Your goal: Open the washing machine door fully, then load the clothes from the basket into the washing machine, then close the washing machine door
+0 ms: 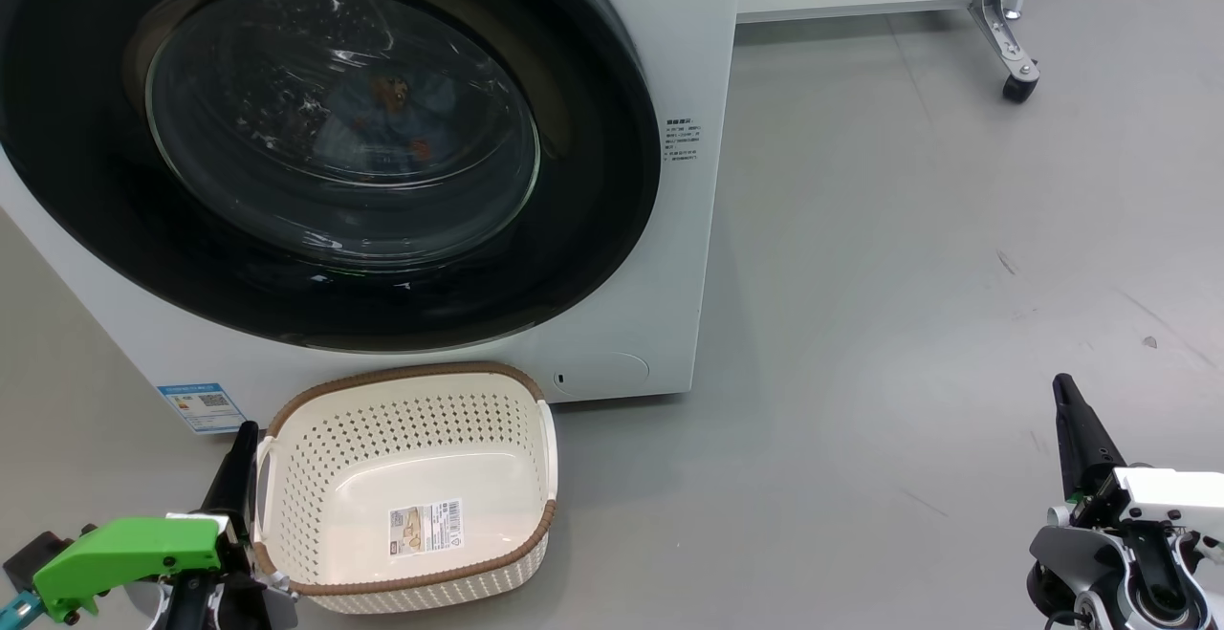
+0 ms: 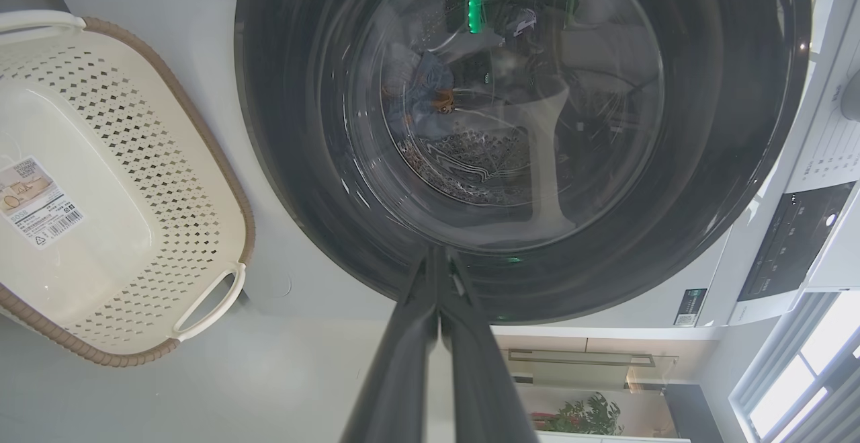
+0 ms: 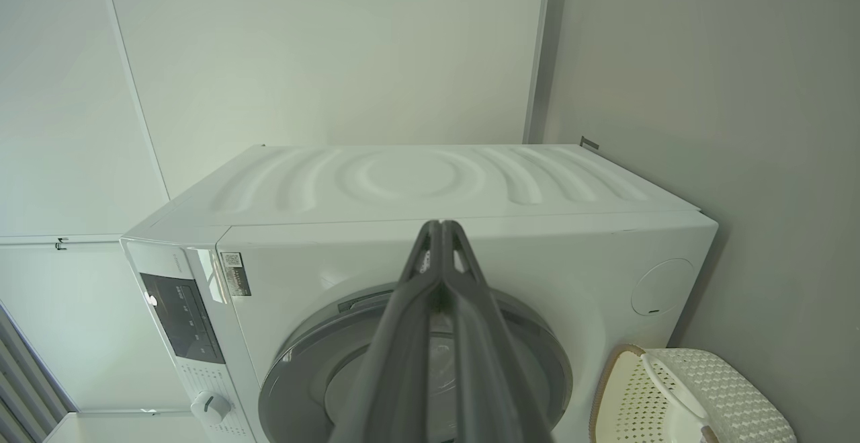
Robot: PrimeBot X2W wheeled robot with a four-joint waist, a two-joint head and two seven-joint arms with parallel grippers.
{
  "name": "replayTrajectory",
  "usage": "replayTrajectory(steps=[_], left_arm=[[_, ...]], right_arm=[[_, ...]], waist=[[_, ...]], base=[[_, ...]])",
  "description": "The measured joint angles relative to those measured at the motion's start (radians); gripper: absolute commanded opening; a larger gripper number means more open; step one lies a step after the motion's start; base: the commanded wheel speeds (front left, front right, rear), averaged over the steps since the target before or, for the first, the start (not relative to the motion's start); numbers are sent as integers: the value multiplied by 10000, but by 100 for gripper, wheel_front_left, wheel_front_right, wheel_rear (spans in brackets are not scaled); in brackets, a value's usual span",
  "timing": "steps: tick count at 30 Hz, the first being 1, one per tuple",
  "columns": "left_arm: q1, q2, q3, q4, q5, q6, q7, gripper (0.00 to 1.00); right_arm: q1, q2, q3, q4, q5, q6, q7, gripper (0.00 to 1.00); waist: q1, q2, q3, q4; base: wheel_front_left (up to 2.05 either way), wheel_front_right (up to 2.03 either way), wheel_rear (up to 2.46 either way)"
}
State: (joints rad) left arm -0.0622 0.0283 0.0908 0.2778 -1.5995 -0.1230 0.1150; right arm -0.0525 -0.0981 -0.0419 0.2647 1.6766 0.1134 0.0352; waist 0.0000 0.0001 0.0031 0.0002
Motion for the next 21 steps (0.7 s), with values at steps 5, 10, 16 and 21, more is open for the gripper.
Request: replayTrajectory(steps=[5,10,16,21], left_arm=[[0,0,0,-2,0,0,-2,0],[0,0,0,-2,0,0,-2,0],[0,0,-2,-2,0,0,-2,0],[0,0,-2,-4,0,0,-2,0]], right_arm=[[0,0,-8,10,0,0,0,0],[-1,2,-12,21,0,2,27,0],[-4,4,-17,38,-2,2,27,0],[-6,6,-27,56,-2,4,29,0]], waist=[[0,0,-1,-1],[0,0,-1,-1],[0,0,-2,-1],[0,0,-2,-2]], base=[[0,0,0],[0,0,0],[0,0,0],[0,0,0]])
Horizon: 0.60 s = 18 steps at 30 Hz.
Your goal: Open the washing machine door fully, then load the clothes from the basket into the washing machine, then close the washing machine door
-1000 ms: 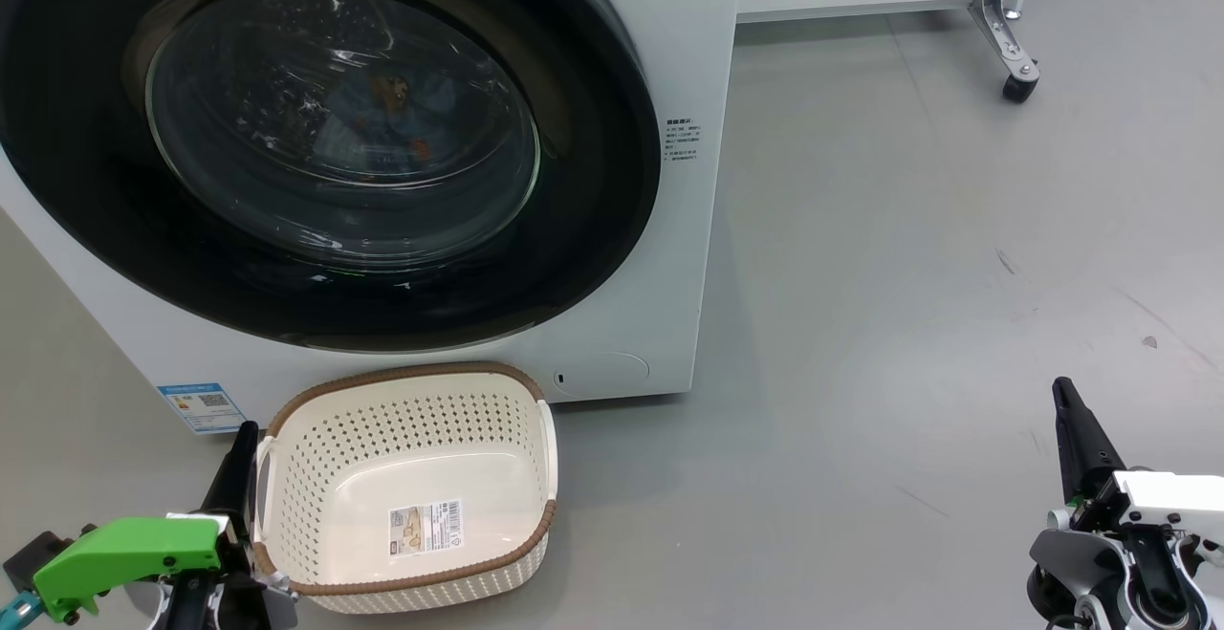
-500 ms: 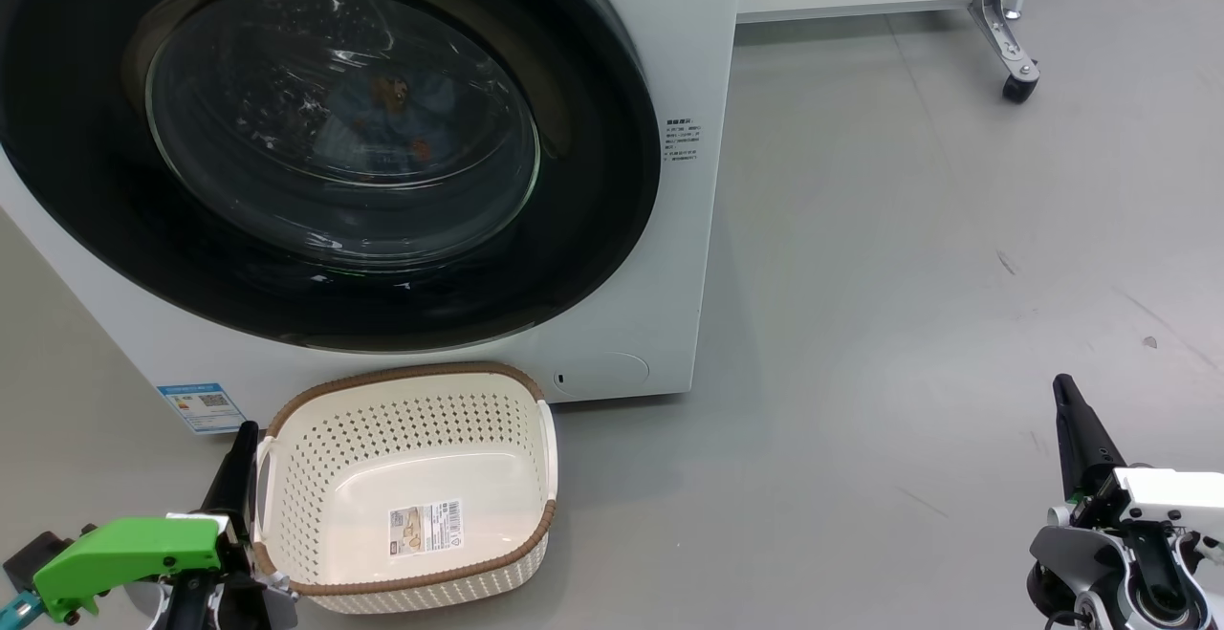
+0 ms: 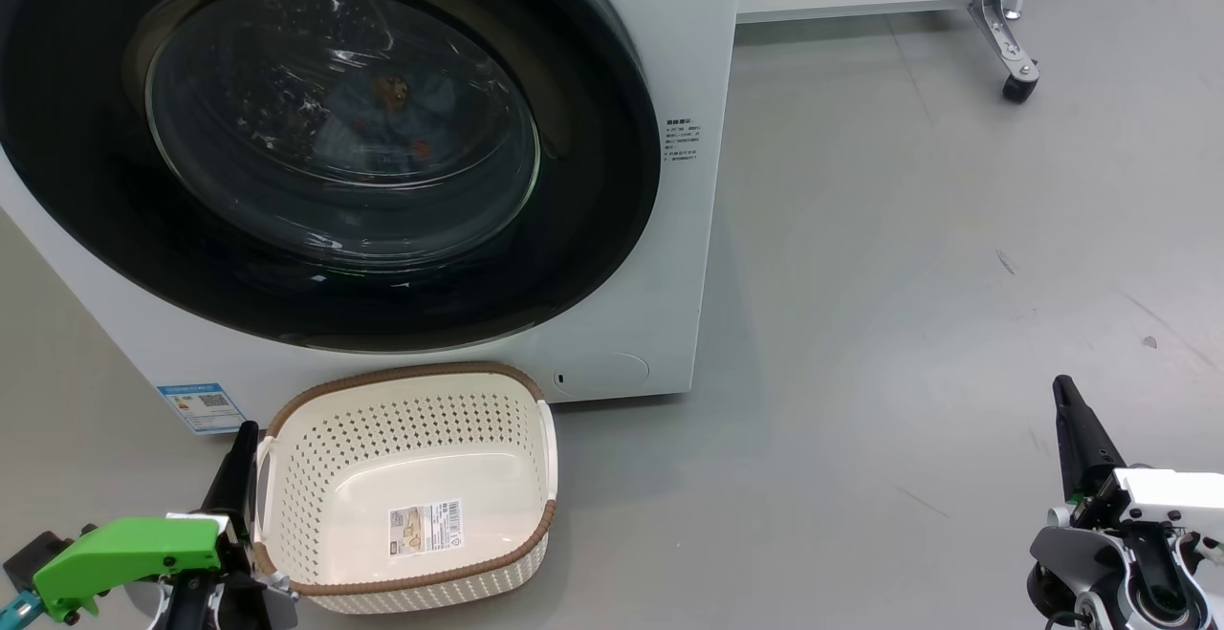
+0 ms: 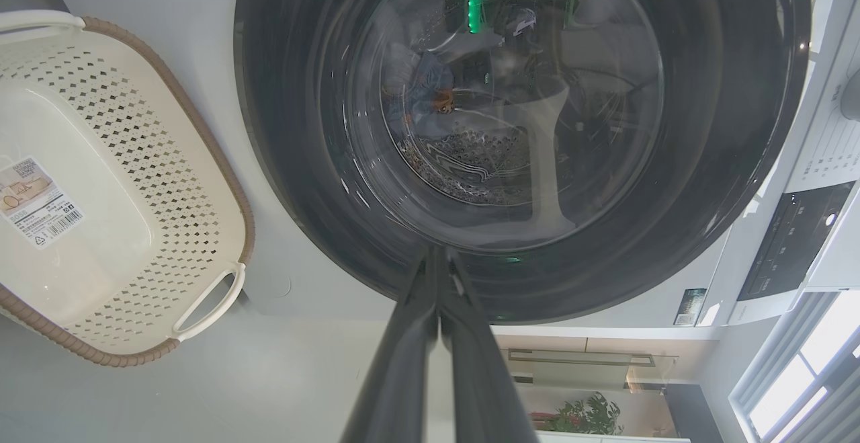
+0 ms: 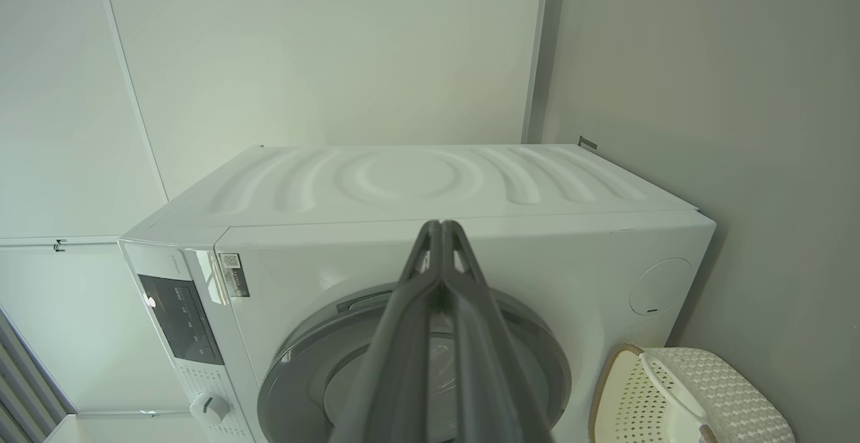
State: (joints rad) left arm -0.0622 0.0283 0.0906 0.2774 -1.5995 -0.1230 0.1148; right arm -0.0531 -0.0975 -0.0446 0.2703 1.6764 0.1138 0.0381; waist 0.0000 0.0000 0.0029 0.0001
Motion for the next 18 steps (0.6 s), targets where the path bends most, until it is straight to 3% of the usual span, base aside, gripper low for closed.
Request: replayTrajectory(steps=[18], left_arm=[[0,0,-4,-2,0,0,-2,0]], right_arm=[[-5,6,-23,29,0,15,0,0]], waist=[[0,0,-1,-1]], base=[[0,0,0]])
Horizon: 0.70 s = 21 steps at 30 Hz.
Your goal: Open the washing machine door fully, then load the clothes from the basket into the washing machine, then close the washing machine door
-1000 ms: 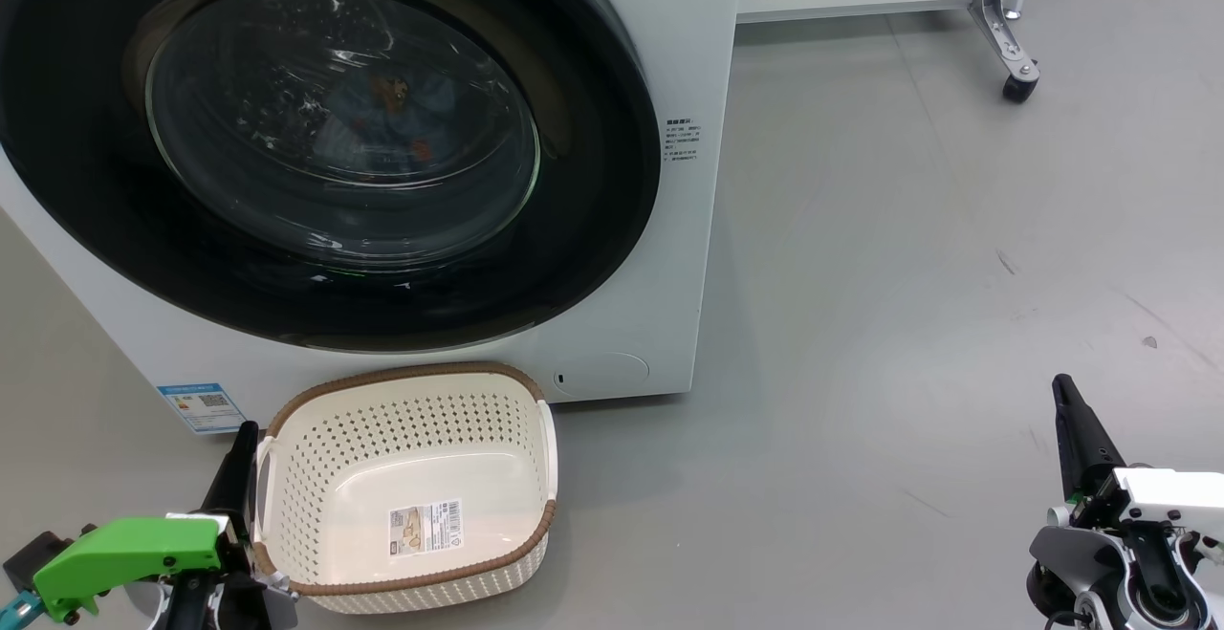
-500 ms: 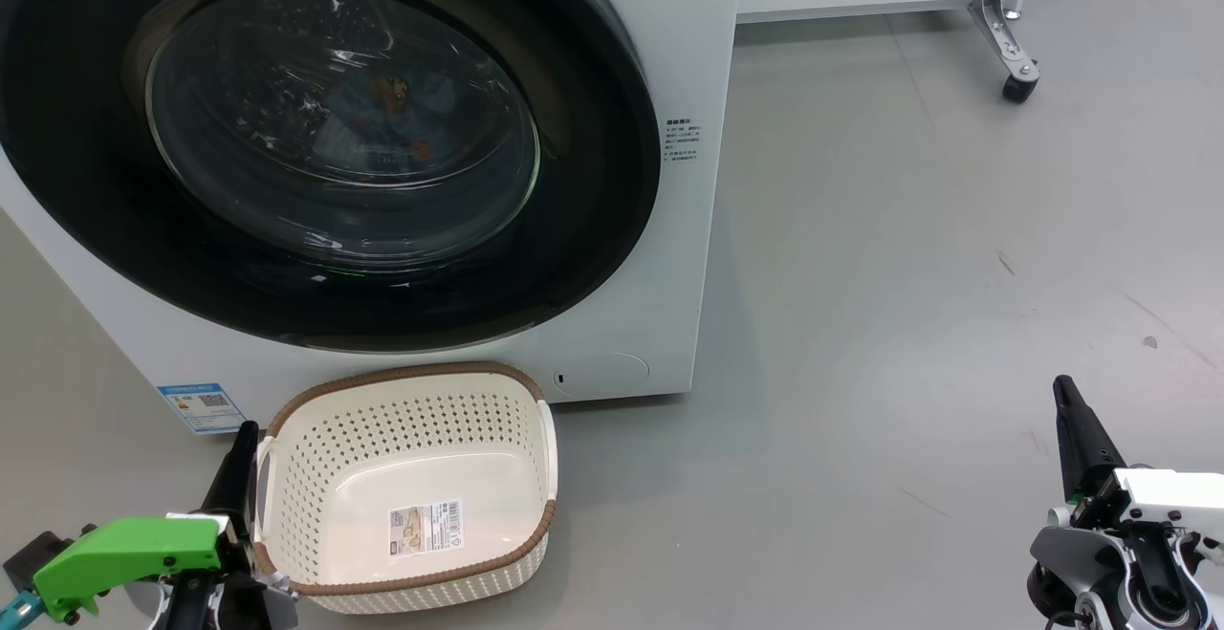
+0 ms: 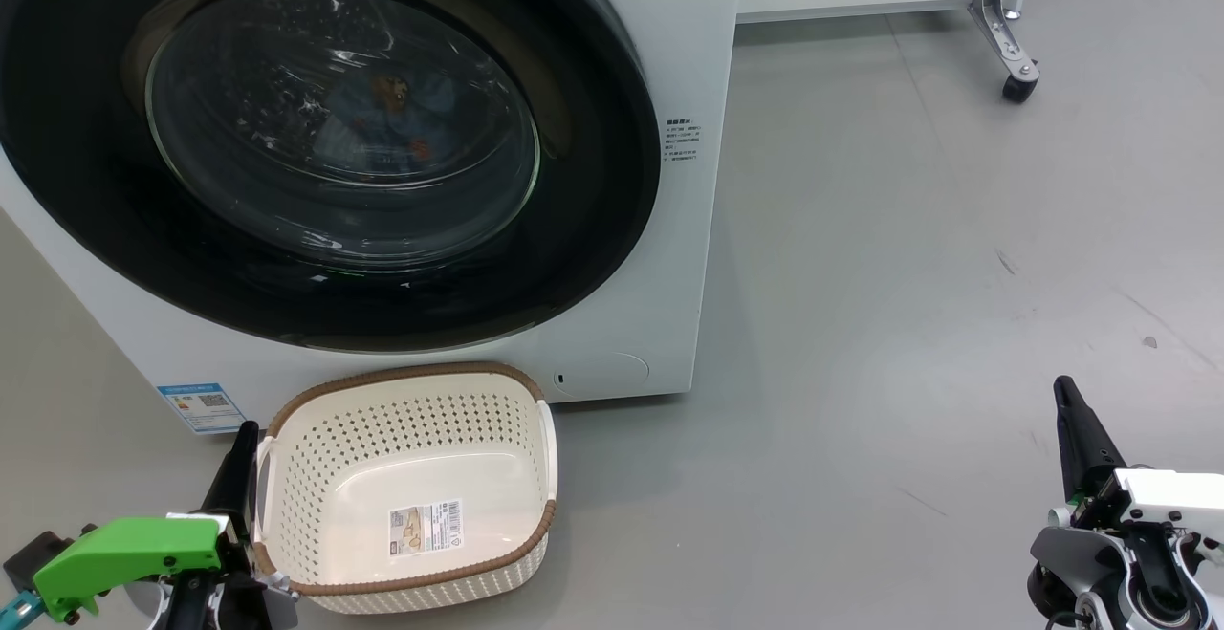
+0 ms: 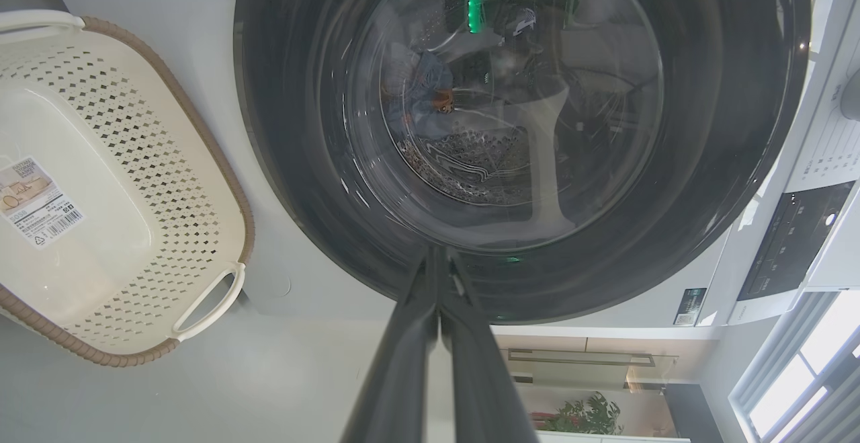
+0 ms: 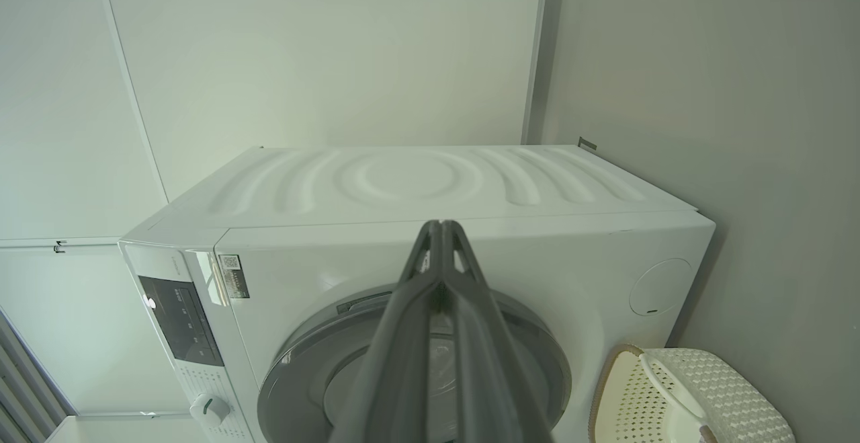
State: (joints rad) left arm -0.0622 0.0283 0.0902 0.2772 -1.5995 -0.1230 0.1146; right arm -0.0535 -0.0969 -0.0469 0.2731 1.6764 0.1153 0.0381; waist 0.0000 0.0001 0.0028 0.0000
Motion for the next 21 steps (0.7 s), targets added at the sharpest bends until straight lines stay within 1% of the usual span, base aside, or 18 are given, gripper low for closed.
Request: replayTrajectory(steps=[21], left_arm=[[0,0,-4,-2,-2,0,0,0]], right_arm=[[-3,6,-17,31,0,2,12,0]], waist=[[0,0,0,0]], base=[[0,0,0]])
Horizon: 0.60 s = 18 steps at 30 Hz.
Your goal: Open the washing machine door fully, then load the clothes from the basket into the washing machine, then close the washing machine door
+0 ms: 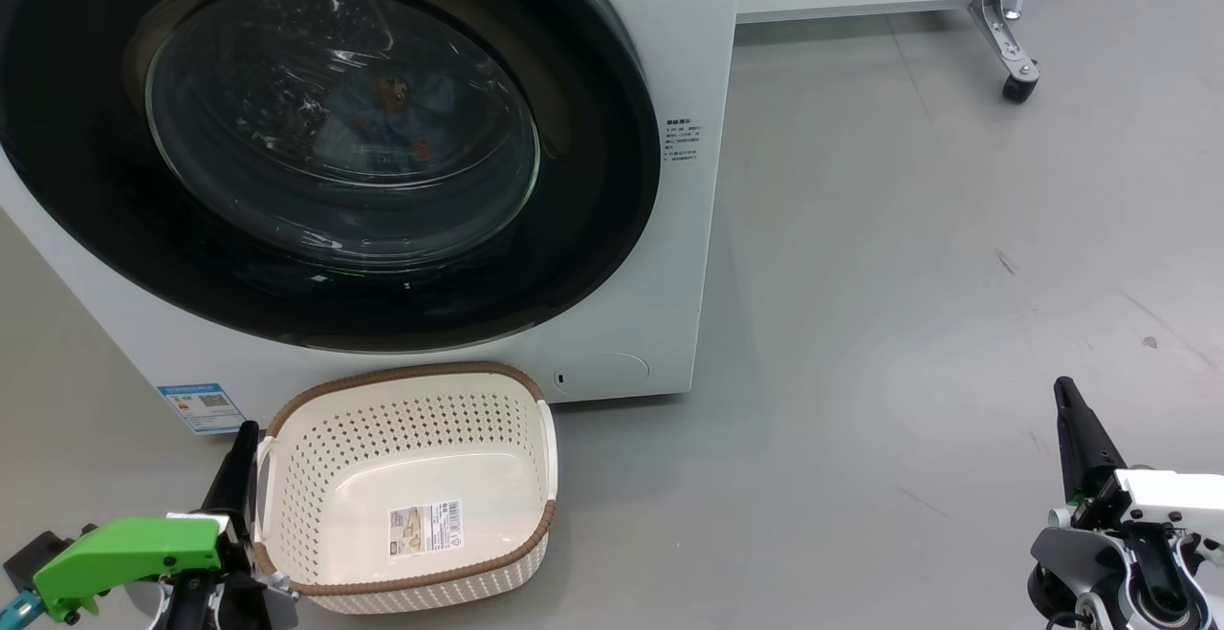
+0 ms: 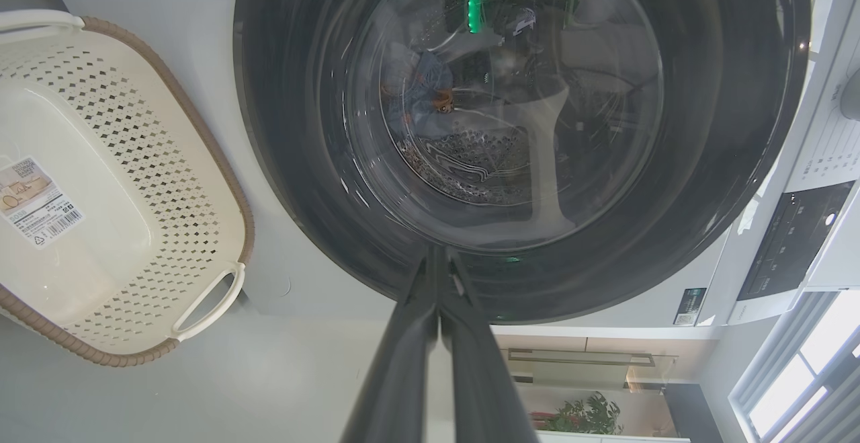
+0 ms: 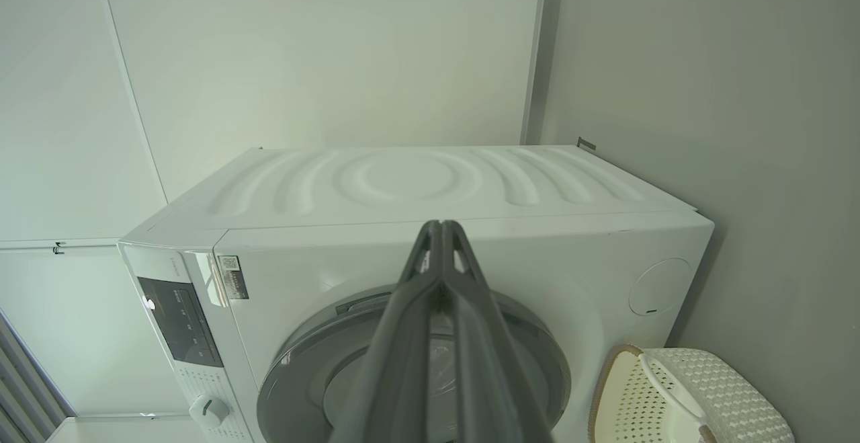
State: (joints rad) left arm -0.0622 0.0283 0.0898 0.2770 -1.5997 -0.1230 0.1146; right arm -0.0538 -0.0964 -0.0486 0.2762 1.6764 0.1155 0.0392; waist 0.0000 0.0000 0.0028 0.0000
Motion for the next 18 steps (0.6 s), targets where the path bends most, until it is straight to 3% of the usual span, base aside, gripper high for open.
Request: replayTrajectory(steps=[18], left_arm=[[0,0,-2,-2,0,0,-2,0]], right_arm=[[-2,4,-23,13,0,10,0,0]], waist=[[0,0,0,0]], base=[[0,0,0]])
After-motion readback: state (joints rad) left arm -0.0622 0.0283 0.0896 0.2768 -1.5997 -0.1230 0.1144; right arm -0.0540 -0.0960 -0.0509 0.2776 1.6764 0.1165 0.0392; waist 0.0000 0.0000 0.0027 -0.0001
